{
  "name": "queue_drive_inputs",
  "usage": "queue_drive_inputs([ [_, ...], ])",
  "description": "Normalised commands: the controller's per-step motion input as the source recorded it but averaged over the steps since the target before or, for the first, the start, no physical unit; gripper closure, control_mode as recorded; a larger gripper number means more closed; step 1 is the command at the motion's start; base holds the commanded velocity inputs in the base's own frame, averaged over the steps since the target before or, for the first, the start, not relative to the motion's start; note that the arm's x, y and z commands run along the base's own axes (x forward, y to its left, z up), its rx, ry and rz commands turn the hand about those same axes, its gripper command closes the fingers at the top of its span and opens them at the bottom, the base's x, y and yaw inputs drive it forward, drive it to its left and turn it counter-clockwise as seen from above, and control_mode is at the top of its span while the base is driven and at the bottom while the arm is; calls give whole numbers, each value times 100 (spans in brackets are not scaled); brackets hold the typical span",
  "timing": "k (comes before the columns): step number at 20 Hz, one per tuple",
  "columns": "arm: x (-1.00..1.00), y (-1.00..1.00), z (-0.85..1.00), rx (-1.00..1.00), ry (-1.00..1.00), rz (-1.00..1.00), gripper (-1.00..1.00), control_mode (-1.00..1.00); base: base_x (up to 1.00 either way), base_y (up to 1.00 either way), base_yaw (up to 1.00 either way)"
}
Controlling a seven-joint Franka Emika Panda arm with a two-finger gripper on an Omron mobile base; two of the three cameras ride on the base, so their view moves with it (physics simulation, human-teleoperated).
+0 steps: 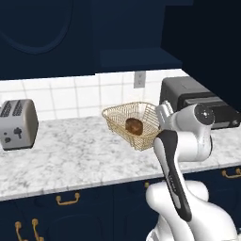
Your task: Open the cabinet, pick up the bread from the cabinet and place it in the basket. Then move the basket to the dining counter.
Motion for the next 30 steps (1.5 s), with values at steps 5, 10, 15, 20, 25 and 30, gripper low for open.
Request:
queue_drive_inputs([
  [5, 0, 0, 0, 0, 0, 0, 100, 100, -100, 0, 0],
  [10, 0, 0, 0, 0, 0, 0, 100, 100, -100, 0, 0],
  [15, 0, 0, 0, 0, 0, 0, 100, 100, -46, -5, -45],
  [20, 0, 0, 0, 0, 0, 0, 100, 100, 0, 0, -70],
  [25, 0, 0, 0, 0, 0, 0, 100, 100, 0, 0, -70],
  [30, 0, 0, 0, 0, 0, 0, 100, 100, 10, -5, -74],
])
